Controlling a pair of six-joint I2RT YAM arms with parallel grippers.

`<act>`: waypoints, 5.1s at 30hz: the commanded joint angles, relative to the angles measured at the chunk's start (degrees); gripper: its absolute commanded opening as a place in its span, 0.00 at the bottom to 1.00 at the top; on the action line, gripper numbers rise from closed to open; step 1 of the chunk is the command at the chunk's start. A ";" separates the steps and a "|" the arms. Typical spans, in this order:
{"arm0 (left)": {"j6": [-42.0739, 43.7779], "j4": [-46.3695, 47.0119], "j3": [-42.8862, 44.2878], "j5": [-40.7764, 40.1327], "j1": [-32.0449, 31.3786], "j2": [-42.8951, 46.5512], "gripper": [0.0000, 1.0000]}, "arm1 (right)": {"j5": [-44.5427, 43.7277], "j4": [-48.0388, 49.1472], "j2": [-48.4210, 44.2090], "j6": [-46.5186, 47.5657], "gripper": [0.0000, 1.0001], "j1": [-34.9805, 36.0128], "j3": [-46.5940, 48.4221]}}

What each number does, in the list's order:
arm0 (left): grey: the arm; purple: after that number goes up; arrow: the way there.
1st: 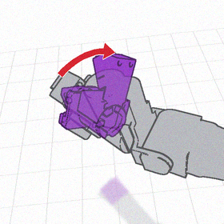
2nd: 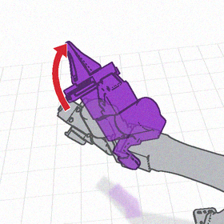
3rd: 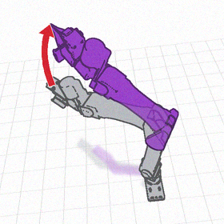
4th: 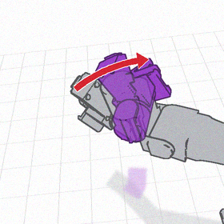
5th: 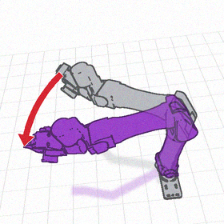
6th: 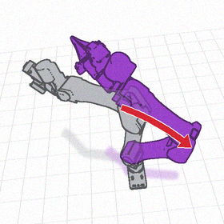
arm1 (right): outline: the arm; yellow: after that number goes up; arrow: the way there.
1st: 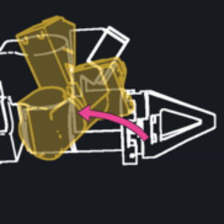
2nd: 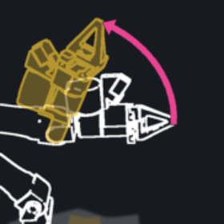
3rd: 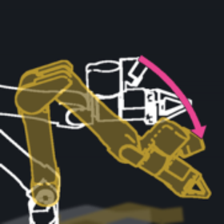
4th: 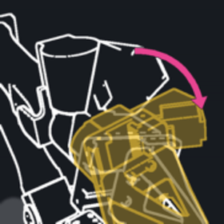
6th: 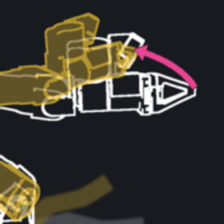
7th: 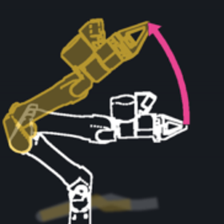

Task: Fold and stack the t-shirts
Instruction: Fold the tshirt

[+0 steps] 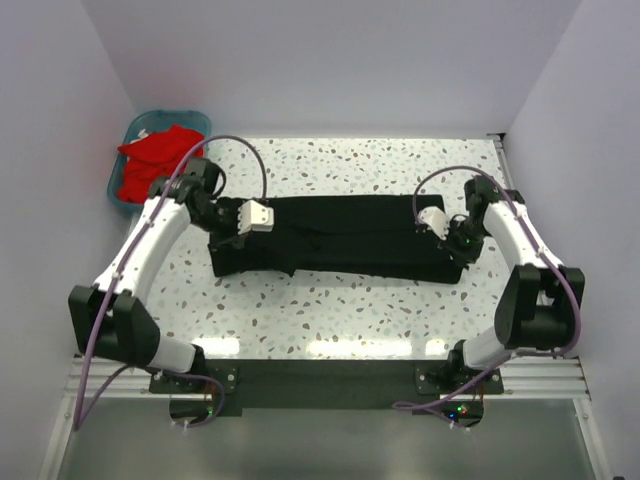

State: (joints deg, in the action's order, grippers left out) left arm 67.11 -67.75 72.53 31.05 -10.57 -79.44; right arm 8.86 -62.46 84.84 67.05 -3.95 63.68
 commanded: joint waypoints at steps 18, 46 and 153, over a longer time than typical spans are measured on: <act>13.04 -2.30 23.79 -3.71 2.30 -28.40 0.02 | -0.25 0.76 21.42 -0.25 0.00 1.30 24.91; 13.22 4.02 28.80 -3.89 4.50 -39.38 0.14 | -2.89 4.89 31.44 -3.23 0.00 3.51 31.33; -15.70 2.00 -0.54 -2.47 20.94 -24.45 0.00 | -3.41 3.64 21.42 -36.72 0.00 -7.04 11.65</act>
State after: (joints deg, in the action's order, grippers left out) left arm 49.08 -64.20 72.82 31.75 9.37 -106.26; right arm 10.61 -61.36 108.33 28.21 -10.81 78.15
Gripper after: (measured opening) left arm 0.025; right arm 0.017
